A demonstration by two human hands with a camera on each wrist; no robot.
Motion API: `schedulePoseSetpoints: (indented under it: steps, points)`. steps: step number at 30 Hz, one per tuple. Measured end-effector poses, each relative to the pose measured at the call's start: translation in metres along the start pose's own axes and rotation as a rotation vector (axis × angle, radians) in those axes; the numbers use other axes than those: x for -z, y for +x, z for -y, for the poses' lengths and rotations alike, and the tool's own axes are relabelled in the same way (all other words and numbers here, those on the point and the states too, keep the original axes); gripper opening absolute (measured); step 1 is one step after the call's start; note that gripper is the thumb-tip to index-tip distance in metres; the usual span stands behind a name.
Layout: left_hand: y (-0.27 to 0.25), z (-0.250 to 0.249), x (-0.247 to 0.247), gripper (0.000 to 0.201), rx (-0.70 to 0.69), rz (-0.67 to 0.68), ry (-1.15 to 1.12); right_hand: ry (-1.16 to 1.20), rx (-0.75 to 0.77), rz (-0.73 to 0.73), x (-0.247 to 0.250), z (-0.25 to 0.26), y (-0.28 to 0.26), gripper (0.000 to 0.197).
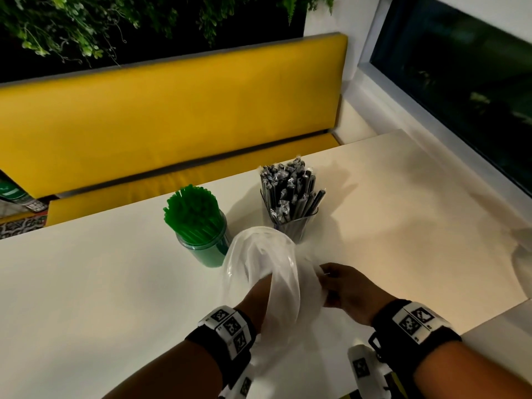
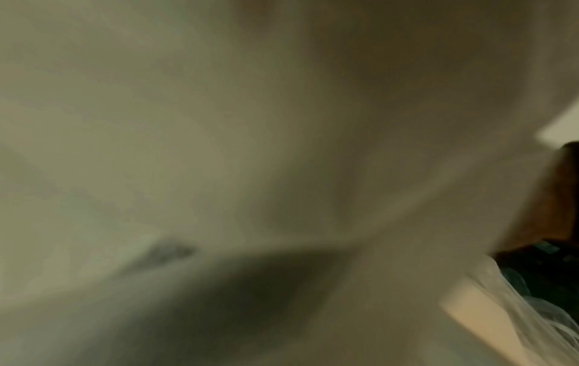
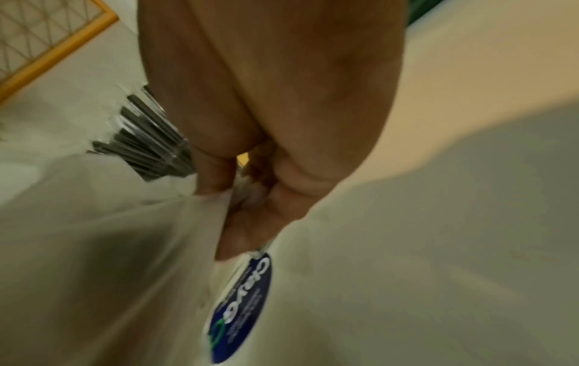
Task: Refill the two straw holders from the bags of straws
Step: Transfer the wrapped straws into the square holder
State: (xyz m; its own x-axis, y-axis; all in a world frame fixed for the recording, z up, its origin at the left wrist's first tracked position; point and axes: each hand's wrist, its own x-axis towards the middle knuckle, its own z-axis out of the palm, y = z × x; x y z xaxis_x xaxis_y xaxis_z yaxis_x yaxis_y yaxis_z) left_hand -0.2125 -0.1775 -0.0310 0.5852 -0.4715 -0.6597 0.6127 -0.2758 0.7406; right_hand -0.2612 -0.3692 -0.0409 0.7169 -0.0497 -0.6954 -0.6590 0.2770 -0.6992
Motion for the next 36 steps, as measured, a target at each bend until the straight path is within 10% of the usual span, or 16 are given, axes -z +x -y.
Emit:
schedulePoseSetpoints:
  steps: [5,8,17,24,28,33,36]
  points:
    - [0.001,-0.005,0.01,0.045,-0.287,-0.026,0.445,-0.247,0.022,-0.203,0.023,-0.01,0.004,0.026]
    - [-0.007,-0.008,0.007,0.017,-0.414,0.009,0.641,-0.384,0.034,-0.107,0.02,-0.008,0.003,0.03]
    - [-0.098,-0.102,0.018,0.025,-0.809,0.154,0.027,-1.128,-0.122,-0.332,0.045,-0.022,0.011,0.043]
    - [-0.114,-0.154,0.053,0.02,-1.097,-0.18,-0.014,-1.134,-0.157,-0.233,0.042,-0.005,0.012,0.033]
    - [-0.125,-0.179,0.044,0.021,-1.252,-0.226,-0.059,-1.22,-0.005,-0.401,0.036,0.025,-0.001,0.043]
    - [-0.102,-0.188,0.014,0.022,-1.145,-0.268,-0.07,-1.216,0.709,-0.481,-0.011,0.063,-0.015,0.036]
    - [-0.062,-0.187,0.003,0.012,-0.962,-0.327,-0.136,-1.389,0.65,-0.473,-0.027,0.077,-0.001,0.043]
